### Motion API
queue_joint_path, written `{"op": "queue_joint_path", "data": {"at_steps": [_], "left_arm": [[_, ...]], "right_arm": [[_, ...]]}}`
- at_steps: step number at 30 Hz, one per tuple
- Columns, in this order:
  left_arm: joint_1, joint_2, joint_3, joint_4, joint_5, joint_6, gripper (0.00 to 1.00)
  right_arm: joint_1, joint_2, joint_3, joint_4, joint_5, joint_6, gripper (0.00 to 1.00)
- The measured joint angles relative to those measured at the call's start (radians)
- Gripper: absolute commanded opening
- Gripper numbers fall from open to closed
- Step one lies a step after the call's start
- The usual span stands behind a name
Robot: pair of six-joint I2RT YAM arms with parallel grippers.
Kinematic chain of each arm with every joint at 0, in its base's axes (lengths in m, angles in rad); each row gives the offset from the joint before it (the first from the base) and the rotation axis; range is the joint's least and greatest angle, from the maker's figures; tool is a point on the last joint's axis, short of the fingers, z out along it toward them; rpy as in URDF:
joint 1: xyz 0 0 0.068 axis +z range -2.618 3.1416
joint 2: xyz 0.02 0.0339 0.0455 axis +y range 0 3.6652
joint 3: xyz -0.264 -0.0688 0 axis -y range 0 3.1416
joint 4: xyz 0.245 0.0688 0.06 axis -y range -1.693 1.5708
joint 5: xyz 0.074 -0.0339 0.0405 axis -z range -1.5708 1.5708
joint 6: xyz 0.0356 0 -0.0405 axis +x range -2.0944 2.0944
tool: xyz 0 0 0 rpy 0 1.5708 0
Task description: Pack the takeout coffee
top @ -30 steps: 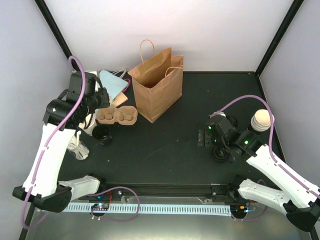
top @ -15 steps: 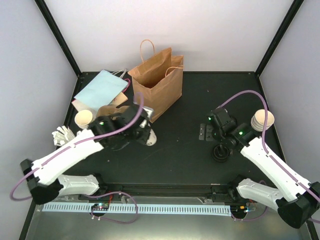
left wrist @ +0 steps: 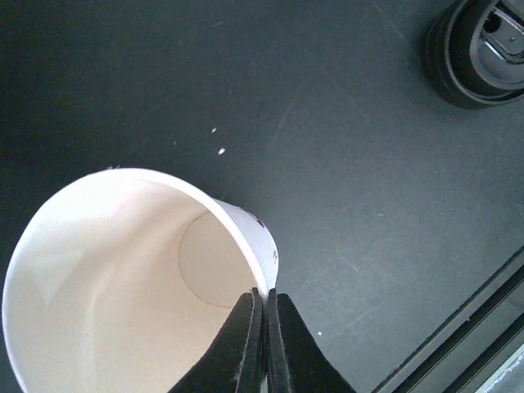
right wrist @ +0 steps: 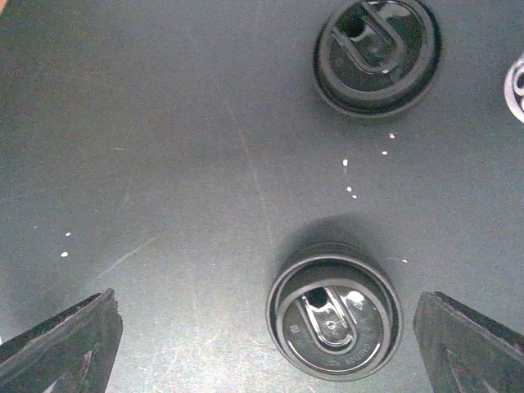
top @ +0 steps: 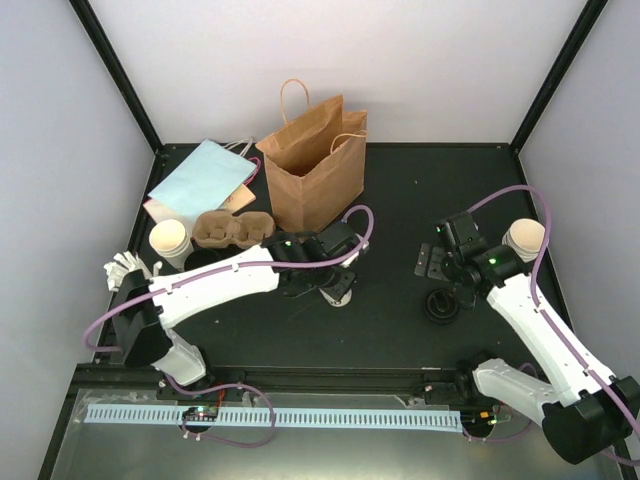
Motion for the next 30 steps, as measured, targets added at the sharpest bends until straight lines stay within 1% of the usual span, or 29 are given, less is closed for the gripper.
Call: {"op": "queue_joint_path", "data": {"at_steps": [6, 11, 14, 19, 24, 27, 30], "left_arm": [[-0.042, 0.089, 0.077, 0.013, -0.041, 0.020, 0.02], [-0.087, 0.173, 0.172, 0.005, -0.164, 0.032, 0.02], [-0.101, 0.222, 0.203, 0.003, -0.204, 0.037, 0.02], [-0.109, 0.285, 0.207, 0.002, -0.261, 0.039, 0.04], [-0.116, 0.310, 0.207, 0.005, -0.293, 0.035, 0.05], [-0.120, 0.313, 0.206, 0.013, -0.296, 0.031, 0.11], [-0.122, 0.313, 0.204, 0.018, -0.300, 0.025, 0.22]], "right_arm": [[-0.026, -0.023, -0.068, -0.002, -0.020, 0.050, 1.00], [-0.028, -0.045, -0.112, -0.003, -0.034, 0.087, 1.00], [-0.028, -0.050, -0.112, -0.003, -0.037, 0.104, 1.00], [-0.028, -0.061, -0.126, -0.002, -0.040, 0.132, 1.00], [-0.028, -0.084, -0.166, -0.004, -0.058, 0.153, 1.00], [-0.028, -0.096, -0.179, -0.003, -0.064, 0.163, 1.00], [-0.028, -0.097, -0.180, -0.003, -0.066, 0.164, 1.00]]}}
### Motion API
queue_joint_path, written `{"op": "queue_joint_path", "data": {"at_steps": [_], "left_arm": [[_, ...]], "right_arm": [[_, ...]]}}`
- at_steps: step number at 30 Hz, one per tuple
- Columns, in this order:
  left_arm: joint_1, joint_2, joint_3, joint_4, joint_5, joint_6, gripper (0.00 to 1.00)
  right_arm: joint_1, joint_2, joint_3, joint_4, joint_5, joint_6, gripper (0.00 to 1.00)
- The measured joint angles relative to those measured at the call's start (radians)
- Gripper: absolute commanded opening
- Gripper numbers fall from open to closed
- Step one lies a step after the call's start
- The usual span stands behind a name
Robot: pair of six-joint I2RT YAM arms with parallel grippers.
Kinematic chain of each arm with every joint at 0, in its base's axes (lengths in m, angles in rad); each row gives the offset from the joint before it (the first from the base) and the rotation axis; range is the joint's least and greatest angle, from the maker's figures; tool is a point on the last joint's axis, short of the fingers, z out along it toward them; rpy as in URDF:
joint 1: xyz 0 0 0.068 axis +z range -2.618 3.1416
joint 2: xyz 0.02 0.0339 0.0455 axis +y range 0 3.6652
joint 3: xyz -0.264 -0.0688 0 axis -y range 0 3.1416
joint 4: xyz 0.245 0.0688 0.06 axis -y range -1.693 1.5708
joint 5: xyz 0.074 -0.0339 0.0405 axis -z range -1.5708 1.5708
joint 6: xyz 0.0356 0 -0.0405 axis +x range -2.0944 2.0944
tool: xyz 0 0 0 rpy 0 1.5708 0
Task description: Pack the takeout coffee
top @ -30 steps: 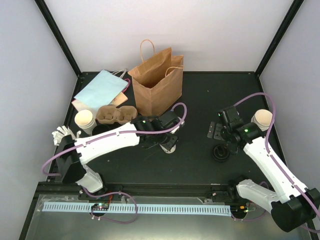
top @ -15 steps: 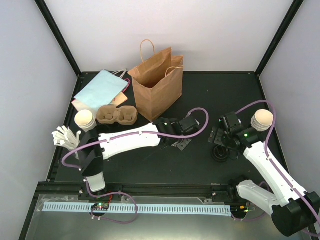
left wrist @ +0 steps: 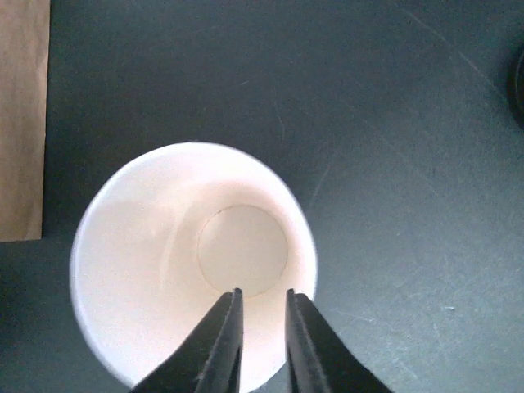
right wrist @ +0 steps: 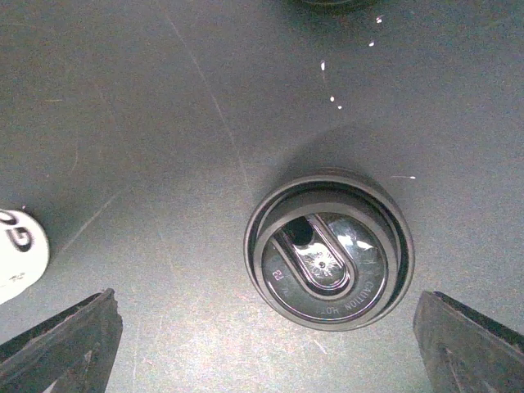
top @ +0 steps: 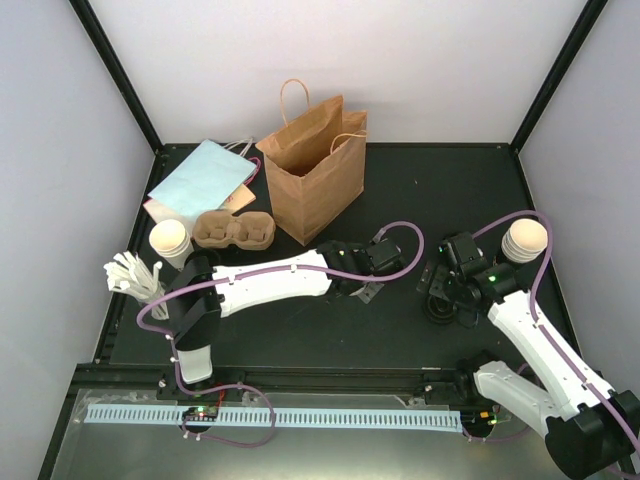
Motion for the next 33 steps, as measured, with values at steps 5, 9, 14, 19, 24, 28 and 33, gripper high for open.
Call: {"op": "queue_joint_path", "data": {"at_steps": [5, 9, 14, 19, 24, 28, 33], "left_arm": [[-0.001, 0.000, 0.000, 0.002, -0.006, -0.014, 0.38], [-0.001, 0.000, 0.000, 0.002, -0.003, -0.021, 0.43], [-0.001, -0.031, -0.002, 0.002, 0.025, -0.025, 0.52], [-0.001, -0.155, -0.015, 0.012, 0.046, -0.023, 0.57], [0.014, -0.301, -0.036, 0.036, 0.055, -0.021, 0.57], [0.059, -0.374, -0.092, 0.054, 0.084, -0.021, 0.60], [0.158, -0.465, -0.220, 0.072, 0.142, -0.022, 0.62]], "right_arm": [[0.000, 0.000, -0.002, -0.001, -0.007, 0.000, 1.00], [0.000, 0.002, -0.002, -0.004, -0.007, 0.004, 1.00], [0.000, 0.020, -0.003, -0.016, -0.006, 0.021, 0.99], [0.000, 0.029, -0.019, -0.018, -0.004, 0.043, 0.97], [0.000, 0.037, -0.061, -0.012, -0.002, 0.065, 0.96], [0.000, 0.061, -0.078, 0.005, 0.004, 0.080, 0.96], [0.000, 0.124, -0.078, 0.035, 0.018, 0.089, 0.94]]}}
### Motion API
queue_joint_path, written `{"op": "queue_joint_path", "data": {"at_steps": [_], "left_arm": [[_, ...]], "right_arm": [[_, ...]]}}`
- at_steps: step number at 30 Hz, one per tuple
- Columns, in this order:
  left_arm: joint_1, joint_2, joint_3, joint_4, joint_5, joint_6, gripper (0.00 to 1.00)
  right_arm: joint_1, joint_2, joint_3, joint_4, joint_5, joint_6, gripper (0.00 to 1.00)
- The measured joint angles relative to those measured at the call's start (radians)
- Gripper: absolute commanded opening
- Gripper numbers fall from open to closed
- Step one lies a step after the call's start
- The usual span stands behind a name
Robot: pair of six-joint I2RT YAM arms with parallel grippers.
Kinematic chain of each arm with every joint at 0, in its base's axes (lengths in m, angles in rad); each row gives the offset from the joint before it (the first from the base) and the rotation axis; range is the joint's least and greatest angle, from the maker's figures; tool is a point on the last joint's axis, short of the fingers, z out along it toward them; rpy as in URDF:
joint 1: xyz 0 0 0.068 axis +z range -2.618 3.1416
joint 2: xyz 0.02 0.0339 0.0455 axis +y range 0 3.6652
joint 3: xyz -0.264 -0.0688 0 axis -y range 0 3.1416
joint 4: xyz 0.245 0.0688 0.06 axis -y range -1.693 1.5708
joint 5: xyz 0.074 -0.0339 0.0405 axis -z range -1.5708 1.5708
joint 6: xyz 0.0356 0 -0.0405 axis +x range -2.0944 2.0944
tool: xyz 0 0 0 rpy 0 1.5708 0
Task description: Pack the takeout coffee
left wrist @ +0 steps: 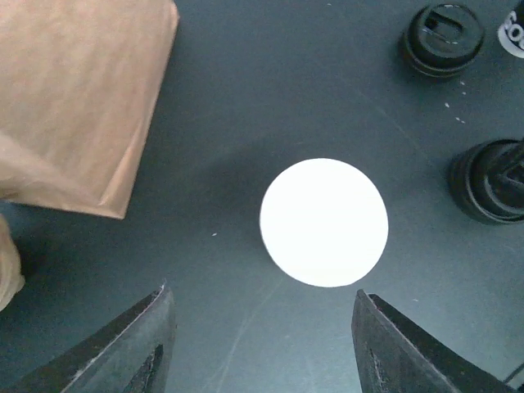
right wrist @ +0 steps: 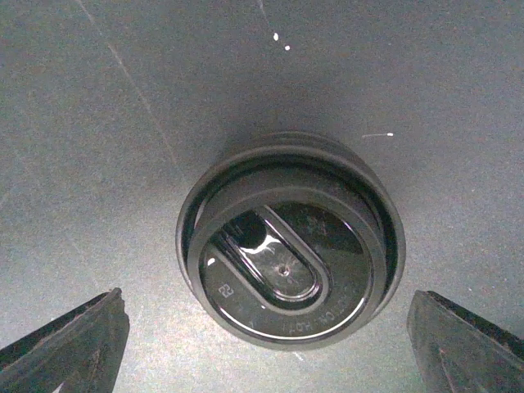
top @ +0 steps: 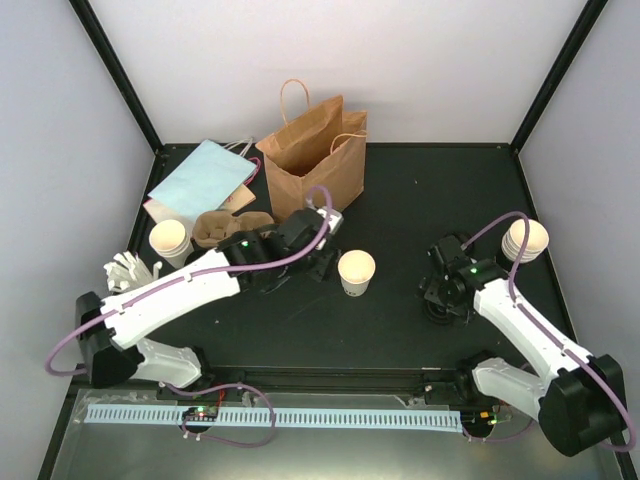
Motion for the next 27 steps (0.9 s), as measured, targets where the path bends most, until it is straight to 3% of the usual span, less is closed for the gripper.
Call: {"op": "queue_joint_path", "data": {"at_steps": [10, 27], "left_arm": [[0.086, -0.208, -0.178, 0.065, 0.043, -0.005, 0.64], [0.132, -0.222, -0.201, 0.077, 0.073, -0.005, 0.64]], "right_arm": [[0.000, 0.073, 0.000, 0.043, 0.038, 0.005, 0.93], [0.000, 0.126, -0.034, 0.079, 0.055, 0.016, 0.85]]}}
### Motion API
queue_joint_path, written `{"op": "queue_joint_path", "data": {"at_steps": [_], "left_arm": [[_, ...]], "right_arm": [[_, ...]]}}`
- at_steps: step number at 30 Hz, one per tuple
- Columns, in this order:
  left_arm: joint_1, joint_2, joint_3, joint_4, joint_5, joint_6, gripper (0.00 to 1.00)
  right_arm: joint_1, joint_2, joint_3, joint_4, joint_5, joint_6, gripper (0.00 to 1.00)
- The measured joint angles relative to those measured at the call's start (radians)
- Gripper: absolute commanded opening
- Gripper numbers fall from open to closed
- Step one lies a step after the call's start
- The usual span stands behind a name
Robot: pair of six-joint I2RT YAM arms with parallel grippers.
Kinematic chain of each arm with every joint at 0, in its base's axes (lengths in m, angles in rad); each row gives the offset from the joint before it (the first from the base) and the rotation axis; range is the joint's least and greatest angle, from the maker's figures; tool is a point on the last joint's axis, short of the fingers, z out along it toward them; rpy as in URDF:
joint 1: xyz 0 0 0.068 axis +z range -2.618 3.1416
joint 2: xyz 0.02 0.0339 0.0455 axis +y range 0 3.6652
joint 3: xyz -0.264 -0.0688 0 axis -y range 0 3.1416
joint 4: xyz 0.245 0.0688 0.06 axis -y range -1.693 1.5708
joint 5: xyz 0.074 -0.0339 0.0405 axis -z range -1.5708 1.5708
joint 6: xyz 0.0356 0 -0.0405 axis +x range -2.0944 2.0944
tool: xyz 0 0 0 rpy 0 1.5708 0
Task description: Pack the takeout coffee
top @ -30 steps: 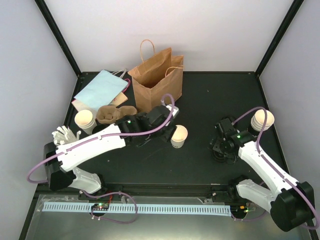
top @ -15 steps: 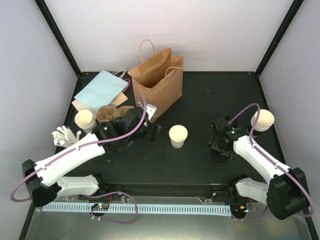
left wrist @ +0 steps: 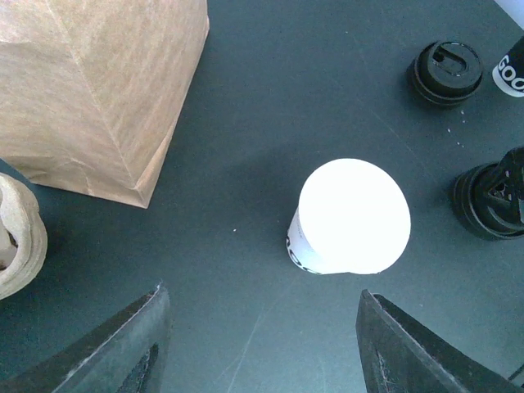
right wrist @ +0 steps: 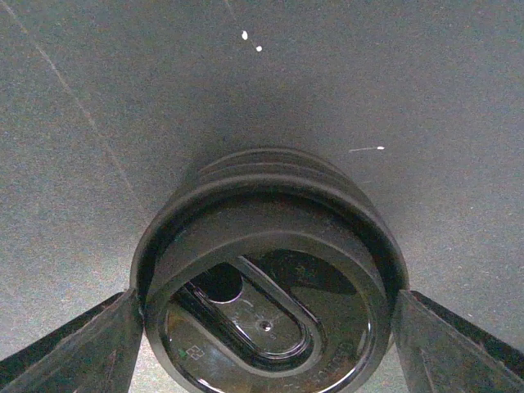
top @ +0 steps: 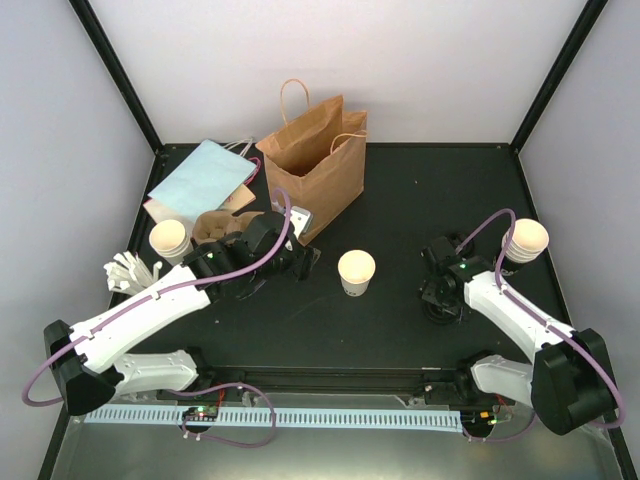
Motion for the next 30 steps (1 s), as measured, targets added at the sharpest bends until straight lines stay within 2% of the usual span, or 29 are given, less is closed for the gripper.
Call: {"op": "queue_joint_path", "data": {"at_steps": [13, 16, 30], "left_arm": [[0.007, 0.000, -0.007, 0.001, 0.009, 0.000, 0.64], [0.007, 0.000, -0.010, 0.001, 0.009, 0.000, 0.64], [0.013, 0.000, -0.012, 0.000, 0.009, 0.000, 0.64]], "right_arm": [[0.000, 0.002, -0.011, 0.004, 0.008, 0.000, 0.80], [0.000, 0.007, -0.011, 0.006, 0.009, 0.000, 0.76], [0.000, -0.019, 0.044, -0.053, 0.010, 0.000, 0.76]]}}
